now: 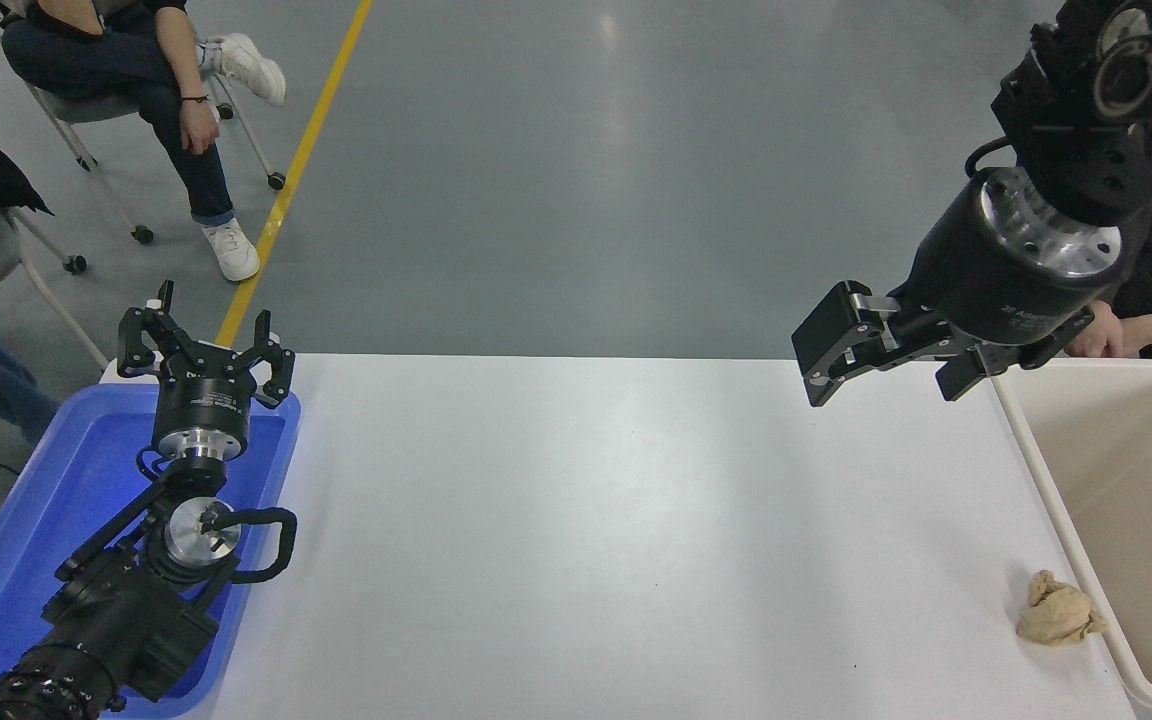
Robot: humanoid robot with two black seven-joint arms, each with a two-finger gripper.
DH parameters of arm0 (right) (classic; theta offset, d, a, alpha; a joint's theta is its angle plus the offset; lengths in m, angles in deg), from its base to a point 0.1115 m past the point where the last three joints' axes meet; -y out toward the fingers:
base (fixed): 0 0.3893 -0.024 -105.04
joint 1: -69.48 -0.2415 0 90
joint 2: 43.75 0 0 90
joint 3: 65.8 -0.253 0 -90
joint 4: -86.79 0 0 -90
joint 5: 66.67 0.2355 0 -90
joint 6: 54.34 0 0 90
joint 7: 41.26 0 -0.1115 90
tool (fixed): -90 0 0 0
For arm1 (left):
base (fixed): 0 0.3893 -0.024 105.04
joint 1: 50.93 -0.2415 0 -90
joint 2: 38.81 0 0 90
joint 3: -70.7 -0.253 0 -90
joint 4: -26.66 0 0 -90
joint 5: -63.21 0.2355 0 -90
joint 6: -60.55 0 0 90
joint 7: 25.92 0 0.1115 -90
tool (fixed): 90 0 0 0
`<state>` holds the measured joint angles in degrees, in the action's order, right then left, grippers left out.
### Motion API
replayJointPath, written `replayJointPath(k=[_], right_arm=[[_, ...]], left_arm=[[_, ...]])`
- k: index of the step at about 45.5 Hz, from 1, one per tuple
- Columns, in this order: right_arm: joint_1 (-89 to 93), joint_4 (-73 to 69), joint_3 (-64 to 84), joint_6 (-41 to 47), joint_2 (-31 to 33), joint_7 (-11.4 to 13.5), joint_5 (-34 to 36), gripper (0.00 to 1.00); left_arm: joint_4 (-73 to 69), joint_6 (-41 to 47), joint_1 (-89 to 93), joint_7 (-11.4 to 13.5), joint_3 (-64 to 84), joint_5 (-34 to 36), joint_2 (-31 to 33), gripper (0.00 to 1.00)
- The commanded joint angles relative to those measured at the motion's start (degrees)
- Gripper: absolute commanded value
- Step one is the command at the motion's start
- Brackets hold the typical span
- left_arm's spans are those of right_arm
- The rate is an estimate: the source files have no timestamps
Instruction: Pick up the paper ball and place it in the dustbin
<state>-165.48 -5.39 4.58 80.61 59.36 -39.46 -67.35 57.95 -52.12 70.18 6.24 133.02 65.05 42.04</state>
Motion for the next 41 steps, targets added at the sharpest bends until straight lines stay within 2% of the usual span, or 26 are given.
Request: replayJointPath(k=[1, 12, 20, 24, 32, 37, 41], right_arm=[[3.09, 1.22, -0.42, 0.05, -0.1, -0.05, -0.73, 1.0], [6.52, 2.71, -0.95, 0.05, 0.86, -0.14, -1.43, 1.0], [11.26, 3.33, -1.04, -0.3, 7.62, -0.23, -8.8, 1.0], [14.95, 3.33, -1.04, -1.97, 14.47, -0.23, -15.56, 1.0], [26.28, 5.52, -2.44, -6.89, 29.85, -0.4, -35.07, 1.0], [37.96, 10.26, -9.28, -8.21, 38.82, -0.49, -45.71, 1.0], [49.04, 15.27, -17.8, -9.88, 42.87, -0.4, -50.46, 1.0]], left_arm=[[0.0, 0.0, -0.09, 0.09, 0.17, 0.0, 0.09, 0.99], [0.0, 0.0, 0.0, 0.09, 0.0, 0.0, 0.0, 0.99], [0.0, 0.0, 0.0, 0.09, 0.0, 0.0, 0.0, 0.99], [0.0, 0.0, 0.0, 0.09, 0.0, 0.0, 0.0, 0.99], [0.0, 0.0, 0.0, 0.09, 0.0, 0.0, 0.0, 0.99], [0.0, 0.0, 0.0, 0.09, 0.0, 0.0, 0.0, 0.99], [0.0, 0.0, 0.0, 0.09, 0.0, 0.0, 0.0, 0.99]])
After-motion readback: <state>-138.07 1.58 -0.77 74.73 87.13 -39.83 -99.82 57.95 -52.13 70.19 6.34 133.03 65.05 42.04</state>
